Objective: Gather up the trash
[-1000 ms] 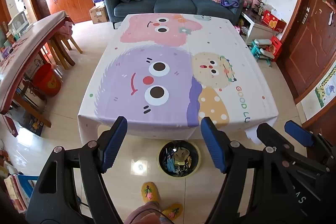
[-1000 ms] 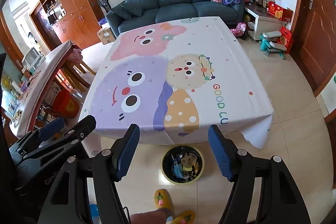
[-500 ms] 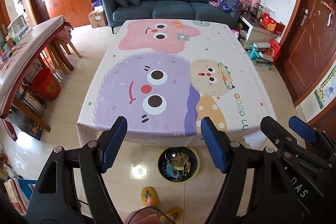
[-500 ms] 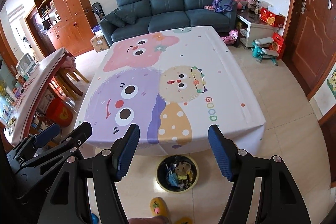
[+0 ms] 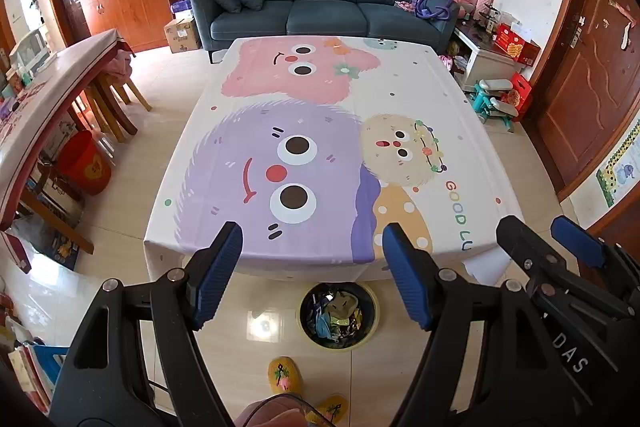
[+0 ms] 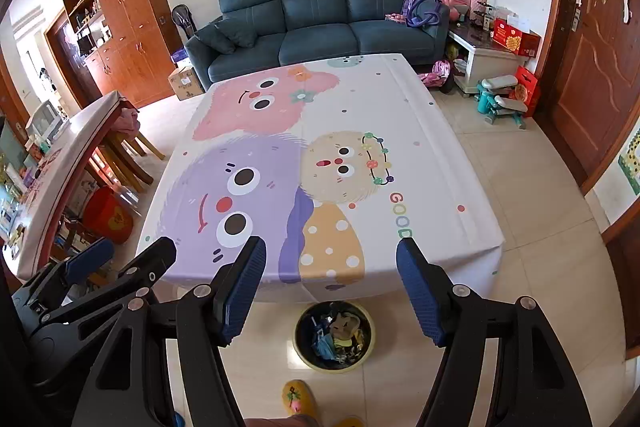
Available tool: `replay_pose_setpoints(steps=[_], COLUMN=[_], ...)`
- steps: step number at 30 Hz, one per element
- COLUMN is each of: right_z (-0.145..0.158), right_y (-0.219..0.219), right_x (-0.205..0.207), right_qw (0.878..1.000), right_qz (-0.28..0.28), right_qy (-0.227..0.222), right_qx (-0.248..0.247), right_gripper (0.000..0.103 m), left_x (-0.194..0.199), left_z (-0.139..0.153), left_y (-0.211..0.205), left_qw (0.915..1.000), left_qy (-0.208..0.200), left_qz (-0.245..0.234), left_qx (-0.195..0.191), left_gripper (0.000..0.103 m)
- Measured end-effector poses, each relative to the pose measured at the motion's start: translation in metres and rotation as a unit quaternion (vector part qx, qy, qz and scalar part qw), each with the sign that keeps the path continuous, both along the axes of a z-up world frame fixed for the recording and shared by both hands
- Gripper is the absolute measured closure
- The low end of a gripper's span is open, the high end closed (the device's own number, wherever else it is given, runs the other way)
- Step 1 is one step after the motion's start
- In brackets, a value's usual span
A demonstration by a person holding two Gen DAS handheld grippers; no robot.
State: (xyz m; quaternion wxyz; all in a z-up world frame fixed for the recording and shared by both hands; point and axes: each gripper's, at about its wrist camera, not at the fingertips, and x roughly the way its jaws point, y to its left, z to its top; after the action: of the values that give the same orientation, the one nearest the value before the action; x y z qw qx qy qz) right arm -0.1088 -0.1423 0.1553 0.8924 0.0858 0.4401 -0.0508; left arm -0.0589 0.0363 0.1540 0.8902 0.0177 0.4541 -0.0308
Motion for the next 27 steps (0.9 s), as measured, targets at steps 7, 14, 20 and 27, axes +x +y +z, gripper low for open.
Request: replay_pose_setpoints(steps=[7,14,20,27], right_z=[0.0003,0.0004,0.0001,0.0001], right_y=[-0.0007,-0.0029,-0.0034,-0.0048], right_x=[0.0018,0.0019,0.0022,0.0016], right_qw=[1.000,1.000,1.000,1.000], right_qz=[-0.001,-0.002,-0.002,-0.003], right_qy=[0.001,0.000,0.002,0.000], right_qx=[-0.001,-0.001,0.001,0.000], right_gripper=[0.034,0.034,0.034,0.034], left_x=[0.0027,0.0035,0.0033,0.0032], left_z=[-0.0019,-0.0029,-0.0031,-0.0036], left_y=[-0.0016,-0.0031,-0.0033,-0.0041], left_qw=[1.0000,1.0000,1.0000,1.0000], left_qy=[0.003,0.003,0.003,0.003], left_qz=[-0.004,-0.004,-0.004,-0.004], left_qx=[-0.002,-0.003,-0.002,-0.003], left_gripper=[0.033,0.033,0.033,0.033])
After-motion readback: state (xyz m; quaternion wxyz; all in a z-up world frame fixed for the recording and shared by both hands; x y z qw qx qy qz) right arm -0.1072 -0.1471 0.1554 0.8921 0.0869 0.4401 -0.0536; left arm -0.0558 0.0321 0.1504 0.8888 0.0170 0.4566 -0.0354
